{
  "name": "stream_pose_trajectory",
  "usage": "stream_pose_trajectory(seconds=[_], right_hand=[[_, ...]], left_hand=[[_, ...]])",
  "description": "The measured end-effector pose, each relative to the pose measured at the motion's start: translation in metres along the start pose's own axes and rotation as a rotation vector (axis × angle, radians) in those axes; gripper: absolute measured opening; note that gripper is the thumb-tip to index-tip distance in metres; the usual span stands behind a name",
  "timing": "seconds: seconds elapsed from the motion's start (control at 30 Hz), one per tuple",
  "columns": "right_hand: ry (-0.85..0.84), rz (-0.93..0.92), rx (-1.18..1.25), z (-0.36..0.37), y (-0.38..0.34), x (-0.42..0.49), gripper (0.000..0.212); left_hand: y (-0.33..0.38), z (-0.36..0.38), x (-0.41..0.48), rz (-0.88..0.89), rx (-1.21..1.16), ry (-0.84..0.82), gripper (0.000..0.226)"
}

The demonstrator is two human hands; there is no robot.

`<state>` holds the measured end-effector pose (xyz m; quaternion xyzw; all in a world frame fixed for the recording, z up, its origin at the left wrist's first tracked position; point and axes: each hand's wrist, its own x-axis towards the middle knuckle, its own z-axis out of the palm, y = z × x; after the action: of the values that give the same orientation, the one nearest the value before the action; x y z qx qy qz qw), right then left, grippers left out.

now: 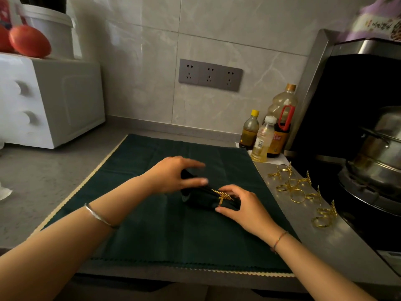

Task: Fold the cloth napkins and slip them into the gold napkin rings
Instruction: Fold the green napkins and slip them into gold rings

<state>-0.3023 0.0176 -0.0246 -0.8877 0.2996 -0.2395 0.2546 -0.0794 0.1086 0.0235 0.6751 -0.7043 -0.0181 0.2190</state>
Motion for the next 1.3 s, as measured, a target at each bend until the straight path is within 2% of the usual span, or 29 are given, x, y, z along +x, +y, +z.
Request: stream_pose_trajectory(seconds=[0.1,0.2,0.3,0.43,0.63,0.9,1.07,1.3], right_hand=[[0.028,0.018,0.059,0.0,0.002,0.013,0.043],[0.011,0.019,0.092,0.003,-0.005,0.044,0.041],[0.004,0.022,0.144,0.008,-0.012,0.084,0.039],[0.027,0.026,0.232,0.022,-0.028,0.159,0.038],[-0.012,0.004,0.259,0.067,-0.056,0.282,0.041],[-0.119,-0.04,0.201,0.176,-0.082,0.41,0.044],[0.0,-0.008,0.153,0.224,-0.079,0.456,0.039],[0.119,-0.046,0.024,0.249,-0.09,0.484,0.038]], left_hand=[[-0.027,-0.01,0.002,-0.132,-0.382,0.213,0.069],[-0.076,-0.016,0.003,-0.316,-0.343,0.331,0.065],[-0.129,-0.012,0.002,-0.484,-0.151,0.224,0.052],[-0.178,-0.007,0.012,-0.572,-0.021,0.062,0.057],[-0.22,-0.005,0.029,-0.565,0.112,-0.035,0.064],[-0.24,-0.001,0.031,-0.566,0.151,-0.05,0.065],[-0.242,0.001,0.036,-0.555,0.176,-0.053,0.064],[-0.252,0.001,0.038,-0.565,0.168,-0.057,0.064]])
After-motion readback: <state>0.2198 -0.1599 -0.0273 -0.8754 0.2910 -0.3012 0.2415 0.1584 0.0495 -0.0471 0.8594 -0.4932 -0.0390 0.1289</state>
